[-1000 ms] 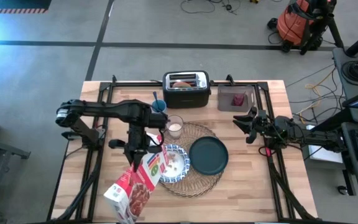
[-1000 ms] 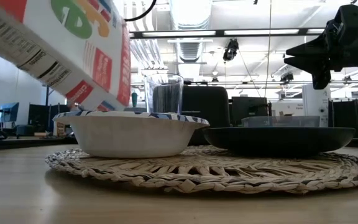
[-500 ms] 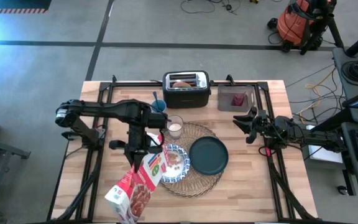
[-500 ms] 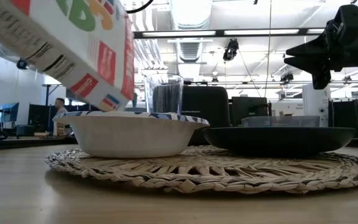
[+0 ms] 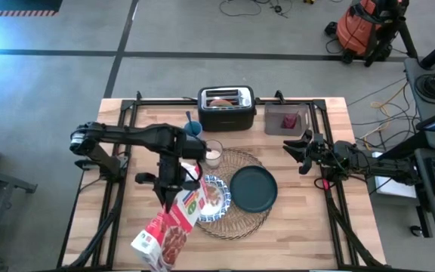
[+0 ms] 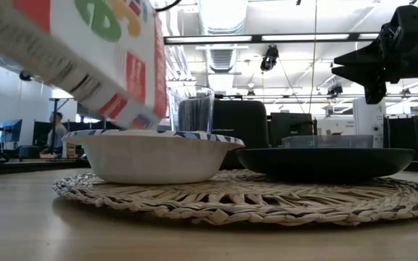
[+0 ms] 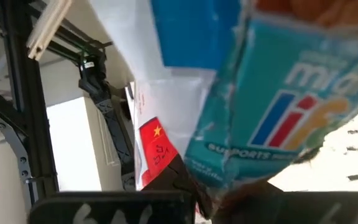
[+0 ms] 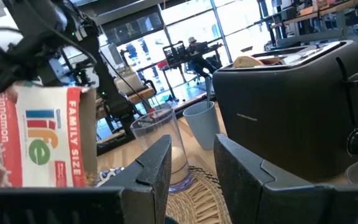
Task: Arrange a breakfast setting
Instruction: Pour the cereal from the red cereal box into the white bowl
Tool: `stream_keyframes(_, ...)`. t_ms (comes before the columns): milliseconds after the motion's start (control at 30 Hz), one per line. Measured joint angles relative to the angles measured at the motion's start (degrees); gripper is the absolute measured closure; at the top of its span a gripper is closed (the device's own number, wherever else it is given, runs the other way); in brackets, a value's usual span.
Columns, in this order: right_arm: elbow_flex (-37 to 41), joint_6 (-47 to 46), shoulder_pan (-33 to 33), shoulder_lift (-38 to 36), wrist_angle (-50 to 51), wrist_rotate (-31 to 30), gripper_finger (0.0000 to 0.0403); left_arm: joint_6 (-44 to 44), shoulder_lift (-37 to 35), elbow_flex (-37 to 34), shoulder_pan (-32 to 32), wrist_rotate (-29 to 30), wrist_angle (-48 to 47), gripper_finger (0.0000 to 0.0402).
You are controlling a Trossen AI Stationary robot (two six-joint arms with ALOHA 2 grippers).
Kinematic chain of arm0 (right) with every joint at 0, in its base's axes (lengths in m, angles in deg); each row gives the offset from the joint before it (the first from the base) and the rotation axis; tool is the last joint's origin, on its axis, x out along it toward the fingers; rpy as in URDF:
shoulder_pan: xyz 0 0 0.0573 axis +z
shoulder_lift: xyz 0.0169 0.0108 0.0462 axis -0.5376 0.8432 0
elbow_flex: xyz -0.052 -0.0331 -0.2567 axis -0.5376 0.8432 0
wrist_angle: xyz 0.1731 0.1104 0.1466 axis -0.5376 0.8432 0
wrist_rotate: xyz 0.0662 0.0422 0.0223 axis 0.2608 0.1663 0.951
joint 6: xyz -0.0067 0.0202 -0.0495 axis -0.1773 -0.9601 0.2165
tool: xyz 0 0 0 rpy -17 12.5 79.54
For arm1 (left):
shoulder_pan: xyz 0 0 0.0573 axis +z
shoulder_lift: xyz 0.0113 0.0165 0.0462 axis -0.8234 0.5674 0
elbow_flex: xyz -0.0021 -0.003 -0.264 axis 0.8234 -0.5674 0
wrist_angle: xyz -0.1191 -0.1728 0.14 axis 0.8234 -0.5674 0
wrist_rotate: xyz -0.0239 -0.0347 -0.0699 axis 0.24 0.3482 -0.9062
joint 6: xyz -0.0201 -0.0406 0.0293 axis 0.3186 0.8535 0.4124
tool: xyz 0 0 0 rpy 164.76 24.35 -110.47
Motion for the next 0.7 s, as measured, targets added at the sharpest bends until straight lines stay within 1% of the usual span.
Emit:
stream_keyframes(67,0.01,0.0,0.0,0.0,-0.02,0.02,0.0291,0.03,-0.13,-0.02,-0.37,-0.79,-0.05,0.0402)
stream_keyframes(233,0.01,0.0,0.01,0.0,-0.01,0.02,0.0291,0.98,0.11,1.22,-0.46,0.06,0.42,0.0402)
stream_keyframes(300,0.0,0.0,0.02,0.0,-0.02,0.02,0.0291,0.96,-0.11,1.01,-0.45,-0.68,0.77,0.0402)
stream_keyframes(467,-0.01,0.0,0.01,-0.01,-0.01,-0.01,0.0291,0.96,0.93,0.28,-0.88,0.09,1.28,0.0402)
stream_keyframes(567,-0.01,0.0,0.01,-0.01,-0.02,0.02,0.0291,0.96,0.95,0.31,-0.74,-1.05,1.14,0.0402)
stream_keyframes(700,-0.02,0.0,0.01,-0.01,-0.02,0.0,0.0291,0.96,1.56,0.3,-0.82,-0.41,1.18,0.0402)
